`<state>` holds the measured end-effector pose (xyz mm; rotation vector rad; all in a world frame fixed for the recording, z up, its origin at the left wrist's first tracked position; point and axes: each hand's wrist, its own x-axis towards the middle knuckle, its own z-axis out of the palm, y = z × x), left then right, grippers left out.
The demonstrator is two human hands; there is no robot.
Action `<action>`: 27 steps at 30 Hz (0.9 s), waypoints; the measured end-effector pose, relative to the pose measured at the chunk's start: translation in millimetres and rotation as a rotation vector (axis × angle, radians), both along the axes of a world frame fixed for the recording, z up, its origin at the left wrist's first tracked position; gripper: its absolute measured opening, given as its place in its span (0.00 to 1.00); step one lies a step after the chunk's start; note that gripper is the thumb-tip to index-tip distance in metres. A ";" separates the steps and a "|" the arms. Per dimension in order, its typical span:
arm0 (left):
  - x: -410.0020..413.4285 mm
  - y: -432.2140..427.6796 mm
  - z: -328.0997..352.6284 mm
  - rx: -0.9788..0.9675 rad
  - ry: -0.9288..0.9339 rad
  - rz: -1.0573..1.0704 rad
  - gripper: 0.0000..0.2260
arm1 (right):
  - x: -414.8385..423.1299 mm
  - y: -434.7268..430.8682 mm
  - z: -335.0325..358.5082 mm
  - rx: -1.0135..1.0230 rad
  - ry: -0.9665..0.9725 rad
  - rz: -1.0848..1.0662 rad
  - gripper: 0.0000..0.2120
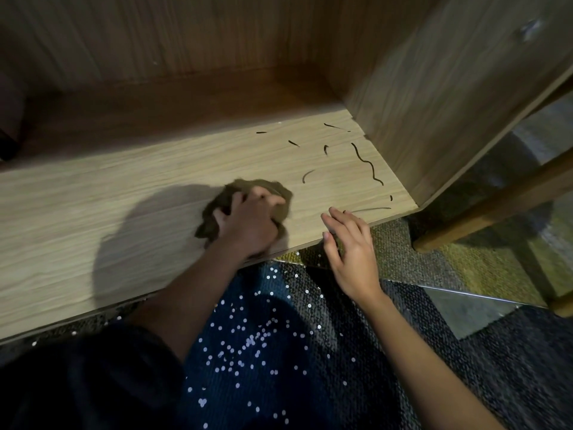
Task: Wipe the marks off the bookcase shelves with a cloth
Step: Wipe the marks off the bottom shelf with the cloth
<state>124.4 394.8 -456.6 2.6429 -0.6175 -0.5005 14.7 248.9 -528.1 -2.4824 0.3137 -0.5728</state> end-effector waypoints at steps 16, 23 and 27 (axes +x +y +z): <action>-29.6 -22.9 -3.3 -0.144 0.194 -0.086 0.25 | -2.2 -21.4 44.6 0.600 0.001 -0.084 0.14; -8.4 23.3 -6.7 -0.491 -0.002 0.101 0.18 | 20.6 14.1 61.5 0.301 0.302 0.094 0.16; -11.8 31.6 -25.5 -0.267 -0.053 0.006 0.20 | 33.0 46.5 52.0 -0.153 0.423 -0.025 0.28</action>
